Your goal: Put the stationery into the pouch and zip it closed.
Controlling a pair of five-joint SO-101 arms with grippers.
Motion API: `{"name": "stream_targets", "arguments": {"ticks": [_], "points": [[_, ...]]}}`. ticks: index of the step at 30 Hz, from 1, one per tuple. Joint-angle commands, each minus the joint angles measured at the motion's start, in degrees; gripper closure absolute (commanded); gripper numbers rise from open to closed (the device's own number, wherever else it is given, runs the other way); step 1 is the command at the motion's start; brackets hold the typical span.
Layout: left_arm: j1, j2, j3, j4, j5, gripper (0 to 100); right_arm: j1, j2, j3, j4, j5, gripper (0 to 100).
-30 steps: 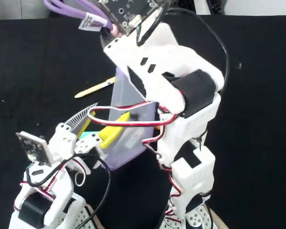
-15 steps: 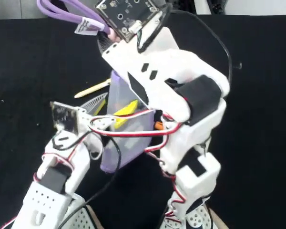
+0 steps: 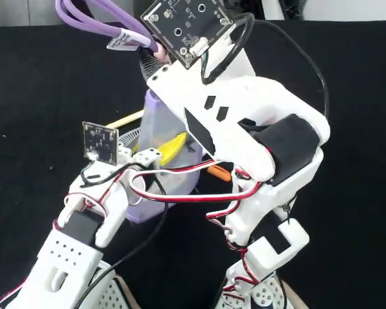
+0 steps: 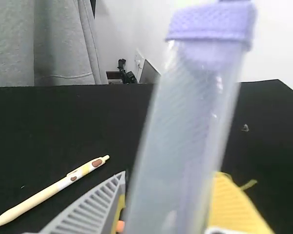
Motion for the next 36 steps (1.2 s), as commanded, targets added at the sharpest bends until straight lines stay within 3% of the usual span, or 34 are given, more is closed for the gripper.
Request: {"name": "stream_targets", "arguments": {"ticks": [1,3,5,10,15,27,36], "points": [[2.24,-7.03,-3.56,4.92,-0.18,91,-0.26,-0.31,-0.57,1.41,-0.09,98.8],[2.86,-12.22,-3.56,7.03,-0.26,98,-0.18,0.31,-0.57,1.05,0.09,98.8],[2.86,-18.37,-3.47,10.2,-0.35,94,0.44,1.01,-0.57,1.05,1.93,98.8],[2.51,-36.13,-3.56,17.85,-0.62,97,5.63,2.59,-0.4,-1.67,2.64,98.8],[2.51,-33.67,-11.12,25.41,-0.62,97,12.4,5.58,-0.48,-5.27,2.64,98.8],[1.98,-35.6,-12.0,25.76,-0.7,97,27.08,17.19,-0.31,-16.7,2.55,98.8],[-12.18,-35.6,-11.91,20.4,-0.18,97,33.05,27.91,-0.22,-26.11,2.55,98.8]]}}
